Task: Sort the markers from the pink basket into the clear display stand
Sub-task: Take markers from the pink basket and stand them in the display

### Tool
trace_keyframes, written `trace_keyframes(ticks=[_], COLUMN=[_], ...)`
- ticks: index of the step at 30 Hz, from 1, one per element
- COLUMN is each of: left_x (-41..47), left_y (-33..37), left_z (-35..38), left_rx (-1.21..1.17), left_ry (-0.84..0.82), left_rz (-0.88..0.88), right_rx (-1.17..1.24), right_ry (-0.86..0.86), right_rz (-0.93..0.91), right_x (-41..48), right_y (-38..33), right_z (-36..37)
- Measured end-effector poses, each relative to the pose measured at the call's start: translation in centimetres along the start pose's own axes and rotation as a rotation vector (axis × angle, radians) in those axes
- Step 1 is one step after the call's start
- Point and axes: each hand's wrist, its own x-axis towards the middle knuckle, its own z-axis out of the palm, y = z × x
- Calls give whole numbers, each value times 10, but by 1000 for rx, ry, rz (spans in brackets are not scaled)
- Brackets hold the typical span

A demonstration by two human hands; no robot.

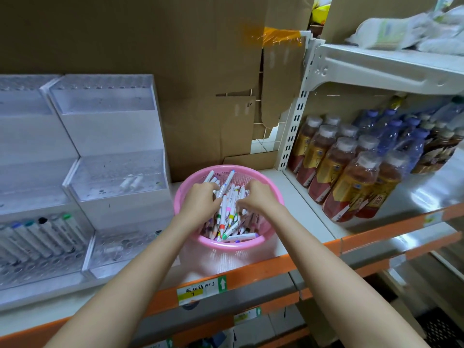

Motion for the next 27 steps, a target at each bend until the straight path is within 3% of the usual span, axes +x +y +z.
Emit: trace_keyframes(ticks=[5,13,27], left_x=[-4,-16,-44], left_y=[-2,0,4], left_z=[-3,-10,-44], left_rx=[-29,-81,-240], left_ry=[-20,27,340], left_rz=[43,106,266], right_rx=[45,110,214], right_ry=[33,135,341], right_rz=[-38,-286,-615], right_x=[-2,-20,-51], right_y=[0,-4,-32], right_z=[6,11,19])
